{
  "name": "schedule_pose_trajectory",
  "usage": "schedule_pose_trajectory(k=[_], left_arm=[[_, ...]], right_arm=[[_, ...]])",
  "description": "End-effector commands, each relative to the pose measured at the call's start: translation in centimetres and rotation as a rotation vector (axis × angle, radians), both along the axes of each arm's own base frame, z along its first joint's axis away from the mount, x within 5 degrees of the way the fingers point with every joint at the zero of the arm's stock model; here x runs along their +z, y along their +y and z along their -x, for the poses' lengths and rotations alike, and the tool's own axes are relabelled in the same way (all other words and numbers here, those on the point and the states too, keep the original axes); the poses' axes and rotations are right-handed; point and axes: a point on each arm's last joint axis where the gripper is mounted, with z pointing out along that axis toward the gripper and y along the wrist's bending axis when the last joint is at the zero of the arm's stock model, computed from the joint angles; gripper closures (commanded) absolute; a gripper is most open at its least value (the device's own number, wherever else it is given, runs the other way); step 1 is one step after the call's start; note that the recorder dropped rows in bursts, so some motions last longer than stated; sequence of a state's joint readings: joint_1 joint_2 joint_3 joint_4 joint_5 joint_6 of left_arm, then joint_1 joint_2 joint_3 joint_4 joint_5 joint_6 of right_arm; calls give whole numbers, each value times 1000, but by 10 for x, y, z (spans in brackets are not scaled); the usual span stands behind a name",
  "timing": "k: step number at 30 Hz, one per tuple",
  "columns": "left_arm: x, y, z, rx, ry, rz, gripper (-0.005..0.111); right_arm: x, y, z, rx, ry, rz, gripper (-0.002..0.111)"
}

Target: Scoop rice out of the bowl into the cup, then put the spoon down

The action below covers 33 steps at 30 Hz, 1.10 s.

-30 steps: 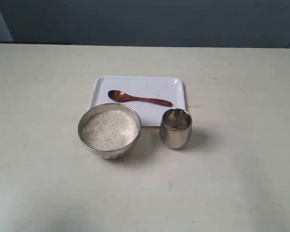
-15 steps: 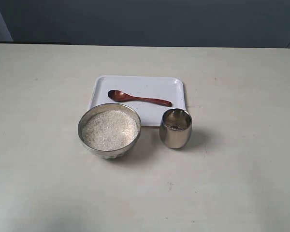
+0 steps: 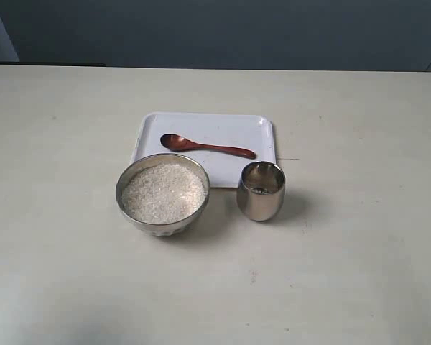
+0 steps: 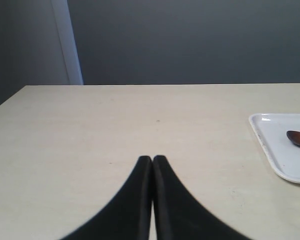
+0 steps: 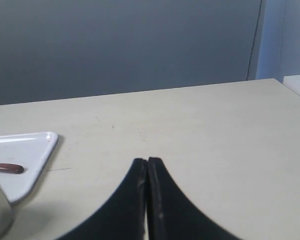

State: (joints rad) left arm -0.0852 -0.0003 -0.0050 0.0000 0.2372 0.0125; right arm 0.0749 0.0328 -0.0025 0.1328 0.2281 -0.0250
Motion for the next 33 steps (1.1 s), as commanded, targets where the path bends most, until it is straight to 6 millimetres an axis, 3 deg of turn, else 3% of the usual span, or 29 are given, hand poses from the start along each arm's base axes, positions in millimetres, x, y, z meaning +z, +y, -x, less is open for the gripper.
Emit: schedule_pose_trajectory(k=[1, 33], left_arm=[[-1, 0, 0, -8, 1, 3, 106], [-1, 0, 0, -8, 1, 3, 106]], right_arm=[[-5, 0, 1, -1, 41, 17, 109], [-7, 1, 2, 6, 68, -6, 109]])
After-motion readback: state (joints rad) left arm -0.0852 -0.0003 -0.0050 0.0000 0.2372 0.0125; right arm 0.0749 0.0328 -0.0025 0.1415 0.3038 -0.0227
